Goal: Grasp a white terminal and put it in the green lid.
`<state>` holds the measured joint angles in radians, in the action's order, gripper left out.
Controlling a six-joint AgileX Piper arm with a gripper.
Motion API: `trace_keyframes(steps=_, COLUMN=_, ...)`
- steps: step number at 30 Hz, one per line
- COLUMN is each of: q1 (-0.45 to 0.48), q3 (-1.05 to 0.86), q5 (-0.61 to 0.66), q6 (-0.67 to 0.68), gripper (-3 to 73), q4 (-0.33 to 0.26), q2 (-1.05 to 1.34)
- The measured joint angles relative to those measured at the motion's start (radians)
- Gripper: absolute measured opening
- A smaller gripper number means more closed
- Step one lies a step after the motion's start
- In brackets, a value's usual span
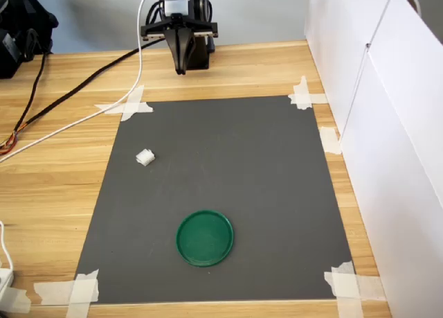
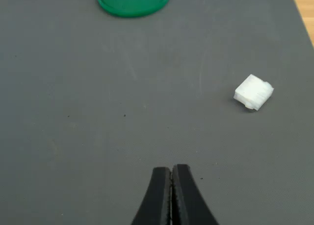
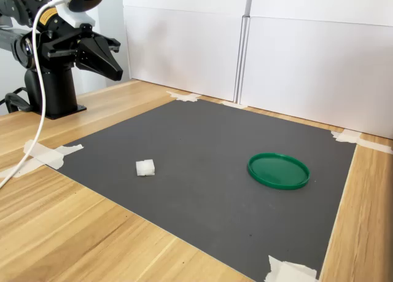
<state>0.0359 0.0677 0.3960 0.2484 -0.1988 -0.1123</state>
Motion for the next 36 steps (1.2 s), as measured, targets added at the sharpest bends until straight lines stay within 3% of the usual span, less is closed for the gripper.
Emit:
trace_keyframes(steps=14, q1=0.0, q3=0.407, q5=0.008, q6=0.0, gripper=-2.1, q4=-0.001, q2=-0.59)
trace_keyframes(steps=20, q1=0.0, q3=0.58, q5=0.015, q6=0.08, gripper=-2.1, q4=0.033, q2=-0.862)
trace_keyframes(steps=25, q1=0.0, q3=0.723, q5=0.104, q6=0.221, gripper=-2.1, q4=0.068, q2=-1.038)
trace_keyframes(steps=36, q1=0.012, q3=0.986, q5=0.407, q6=0.41, gripper=-2.1, q4=0.065, q2=-1.246)
